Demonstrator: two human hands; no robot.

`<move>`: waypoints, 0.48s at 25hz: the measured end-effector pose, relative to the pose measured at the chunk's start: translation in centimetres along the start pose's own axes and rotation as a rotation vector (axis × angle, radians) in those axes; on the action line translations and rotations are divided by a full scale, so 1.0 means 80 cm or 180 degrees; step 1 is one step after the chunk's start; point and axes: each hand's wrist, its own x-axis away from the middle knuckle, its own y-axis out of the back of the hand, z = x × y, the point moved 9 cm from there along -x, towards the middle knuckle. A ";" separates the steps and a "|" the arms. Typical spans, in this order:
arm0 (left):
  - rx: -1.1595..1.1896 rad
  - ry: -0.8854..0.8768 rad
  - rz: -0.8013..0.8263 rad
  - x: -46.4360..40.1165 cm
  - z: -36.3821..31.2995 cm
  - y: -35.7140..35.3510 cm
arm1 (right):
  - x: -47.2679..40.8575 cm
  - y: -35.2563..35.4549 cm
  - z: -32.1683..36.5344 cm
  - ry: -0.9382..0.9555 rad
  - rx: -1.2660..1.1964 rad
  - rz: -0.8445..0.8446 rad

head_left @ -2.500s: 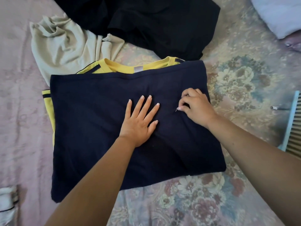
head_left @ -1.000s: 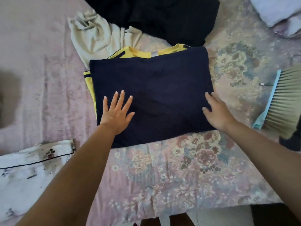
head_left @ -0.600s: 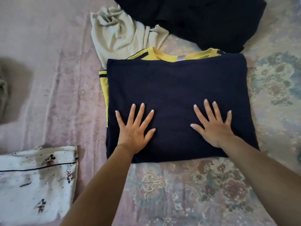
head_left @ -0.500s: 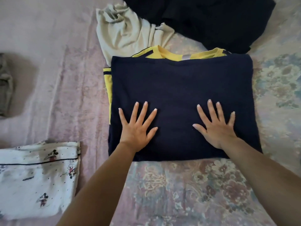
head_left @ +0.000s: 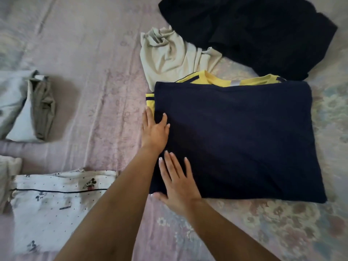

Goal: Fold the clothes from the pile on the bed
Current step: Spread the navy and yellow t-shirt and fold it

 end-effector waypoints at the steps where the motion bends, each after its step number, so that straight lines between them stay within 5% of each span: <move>1: 0.0441 0.0152 -0.0245 -0.009 0.007 0.013 | -0.011 -0.006 0.015 0.0056 0.0017 0.0119; 5: 0.1923 0.1099 -0.0965 -0.028 0.041 0.040 | -0.031 -0.023 0.035 -0.0377 -0.0234 0.0262; 8: 0.2589 0.1614 -0.0446 -0.048 0.052 0.032 | -0.026 -0.031 0.038 -0.0449 -0.0889 0.0564; 12: 0.3205 0.1453 0.0338 -0.047 -0.004 0.061 | 0.018 0.060 -0.011 -0.0790 -0.2576 -0.0308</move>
